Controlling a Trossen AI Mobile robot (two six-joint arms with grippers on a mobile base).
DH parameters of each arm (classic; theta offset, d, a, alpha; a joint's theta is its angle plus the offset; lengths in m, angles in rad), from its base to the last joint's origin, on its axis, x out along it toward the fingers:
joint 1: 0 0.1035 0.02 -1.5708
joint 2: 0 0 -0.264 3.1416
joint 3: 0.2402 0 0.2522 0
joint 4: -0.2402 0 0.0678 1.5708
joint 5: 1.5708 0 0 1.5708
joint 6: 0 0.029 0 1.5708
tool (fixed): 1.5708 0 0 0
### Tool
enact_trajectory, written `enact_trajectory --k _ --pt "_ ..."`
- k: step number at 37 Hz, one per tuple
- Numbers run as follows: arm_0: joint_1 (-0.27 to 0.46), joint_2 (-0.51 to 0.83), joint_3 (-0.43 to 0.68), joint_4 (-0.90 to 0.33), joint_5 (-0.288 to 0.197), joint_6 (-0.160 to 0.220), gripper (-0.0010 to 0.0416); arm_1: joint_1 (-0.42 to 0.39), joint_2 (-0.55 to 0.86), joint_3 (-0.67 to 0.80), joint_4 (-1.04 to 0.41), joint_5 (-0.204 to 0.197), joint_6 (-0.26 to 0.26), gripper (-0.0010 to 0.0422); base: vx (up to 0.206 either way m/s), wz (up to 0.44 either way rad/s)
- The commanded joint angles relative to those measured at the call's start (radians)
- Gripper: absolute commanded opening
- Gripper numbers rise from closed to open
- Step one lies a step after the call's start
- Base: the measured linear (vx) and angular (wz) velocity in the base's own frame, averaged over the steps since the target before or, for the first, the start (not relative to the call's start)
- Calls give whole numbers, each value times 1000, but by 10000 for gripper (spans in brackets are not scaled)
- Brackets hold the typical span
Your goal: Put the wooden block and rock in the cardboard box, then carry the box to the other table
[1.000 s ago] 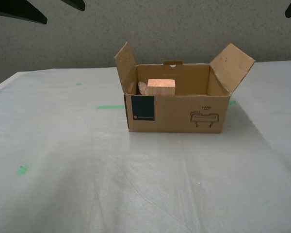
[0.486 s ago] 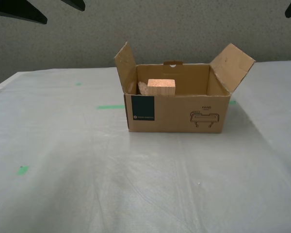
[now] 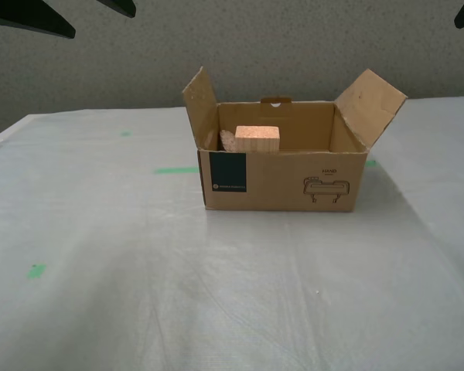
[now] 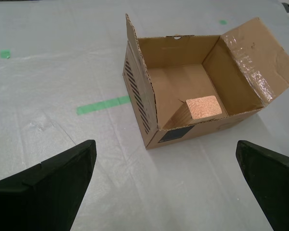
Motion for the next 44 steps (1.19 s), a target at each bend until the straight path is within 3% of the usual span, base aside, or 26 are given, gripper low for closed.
enact_trajectory --k 1,44 --pt "0 0 1 0 4 3 394 0 0 1 2 -2 -3 398 0 0" --pt "0 0 1 0 4 3 394 0 0 1 2 -2 -3 398 0 0"
